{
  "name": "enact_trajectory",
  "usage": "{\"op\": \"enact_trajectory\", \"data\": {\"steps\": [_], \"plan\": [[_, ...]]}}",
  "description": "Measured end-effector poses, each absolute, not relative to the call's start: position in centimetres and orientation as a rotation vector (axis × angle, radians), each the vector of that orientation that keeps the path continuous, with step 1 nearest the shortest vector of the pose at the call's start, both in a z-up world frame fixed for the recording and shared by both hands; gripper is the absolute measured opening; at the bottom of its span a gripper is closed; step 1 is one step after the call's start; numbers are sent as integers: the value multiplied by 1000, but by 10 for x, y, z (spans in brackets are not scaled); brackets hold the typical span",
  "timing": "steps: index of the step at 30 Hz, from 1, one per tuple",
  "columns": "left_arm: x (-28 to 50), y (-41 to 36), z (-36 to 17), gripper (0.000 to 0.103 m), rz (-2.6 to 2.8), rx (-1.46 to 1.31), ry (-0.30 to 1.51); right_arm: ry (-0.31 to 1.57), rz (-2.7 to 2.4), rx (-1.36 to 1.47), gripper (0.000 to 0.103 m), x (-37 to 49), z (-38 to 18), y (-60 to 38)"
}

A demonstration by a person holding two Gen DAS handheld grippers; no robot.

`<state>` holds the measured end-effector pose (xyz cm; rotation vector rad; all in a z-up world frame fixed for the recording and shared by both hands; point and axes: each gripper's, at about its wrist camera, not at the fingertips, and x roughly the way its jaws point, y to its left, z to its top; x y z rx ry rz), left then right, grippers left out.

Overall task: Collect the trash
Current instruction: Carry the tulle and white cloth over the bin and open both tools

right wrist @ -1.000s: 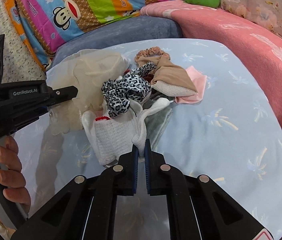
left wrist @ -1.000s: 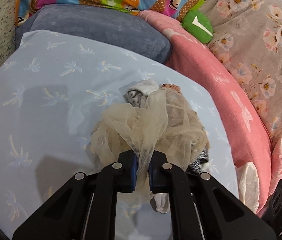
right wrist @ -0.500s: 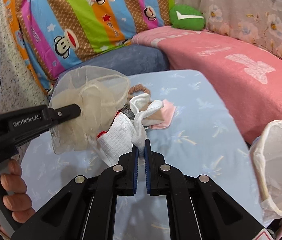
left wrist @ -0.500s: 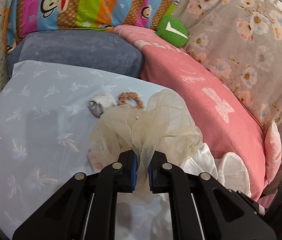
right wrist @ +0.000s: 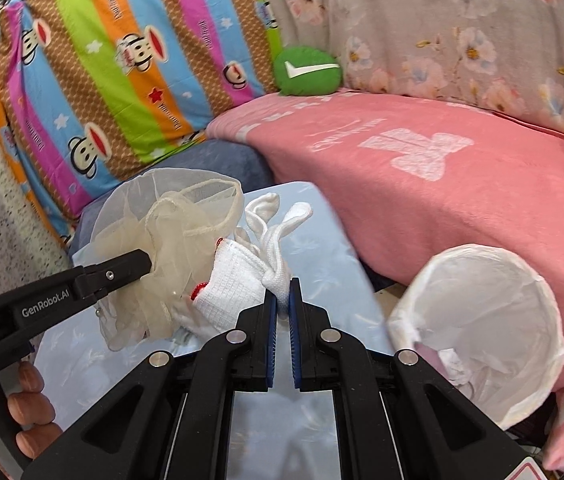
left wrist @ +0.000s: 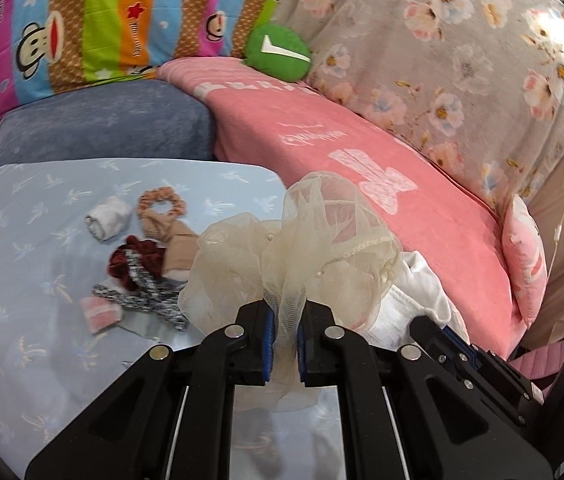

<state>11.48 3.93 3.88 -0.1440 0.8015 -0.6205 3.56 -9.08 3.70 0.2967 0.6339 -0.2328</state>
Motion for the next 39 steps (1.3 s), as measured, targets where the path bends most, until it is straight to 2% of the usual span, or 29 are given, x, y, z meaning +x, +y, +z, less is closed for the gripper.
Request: {"op": "enact_trajectory", "data": {"steps": [22, 39], "plan": [[74, -87, 41, 9, -780, 1, 817, 609, -486, 405, 5, -47, 21, -228], [57, -140, 24, 11, -854, 94, 857, 608, -539, 442, 5, -64, 11, -251]]}}
